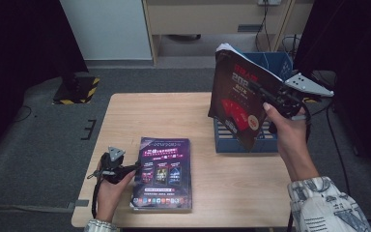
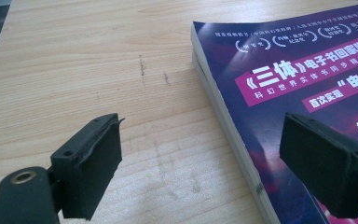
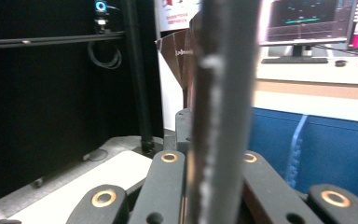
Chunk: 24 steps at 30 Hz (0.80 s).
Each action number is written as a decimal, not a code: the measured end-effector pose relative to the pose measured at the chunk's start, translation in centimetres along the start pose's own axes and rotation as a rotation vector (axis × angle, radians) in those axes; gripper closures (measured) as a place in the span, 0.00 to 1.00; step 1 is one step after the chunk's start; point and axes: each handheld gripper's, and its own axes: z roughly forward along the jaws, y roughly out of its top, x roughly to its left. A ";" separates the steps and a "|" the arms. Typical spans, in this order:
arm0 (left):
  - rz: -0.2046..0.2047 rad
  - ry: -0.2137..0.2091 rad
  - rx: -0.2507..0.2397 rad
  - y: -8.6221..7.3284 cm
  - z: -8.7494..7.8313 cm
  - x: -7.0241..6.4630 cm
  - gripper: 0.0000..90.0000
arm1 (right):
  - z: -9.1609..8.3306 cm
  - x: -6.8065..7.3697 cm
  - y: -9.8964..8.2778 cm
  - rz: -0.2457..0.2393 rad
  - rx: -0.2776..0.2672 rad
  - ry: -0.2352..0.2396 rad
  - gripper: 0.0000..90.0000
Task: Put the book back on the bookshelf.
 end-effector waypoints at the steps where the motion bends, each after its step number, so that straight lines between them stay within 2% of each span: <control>1: -0.001 -0.008 -0.006 0.0 0.0 0.0 0.14 | -0.2 -0.2 0.0 -0.008 0.002 -0.013 0.97; 6: 0.009 -0.006 -0.008 0.1 0.0 -0.2 0.14 | -0.3 -0.7 0.0 -0.018 0.003 -0.046 0.97; 7: 0.022 0.014 0.008 0.1 0.0 -0.2 0.14 | -0.4 -0.8 0.0 -0.018 0.005 -0.054 0.97; 9: 0.020 0.028 0.005 0.1 0.0 -0.1 0.15 | -0.5 -1.0 0.1 -0.014 0.008 -0.060 0.97; 14: 0.008 0.030 0.001 0.1 -0.1 0.1 0.15 | -0.6 -1.3 0.1 -0.015 0.016 -0.089 0.97; 24: 0.020 0.019 0.000 0.1 -0.1 -0.1 0.15 | 2.6 -1.6 0.0 -0.009 0.032 -0.176 0.97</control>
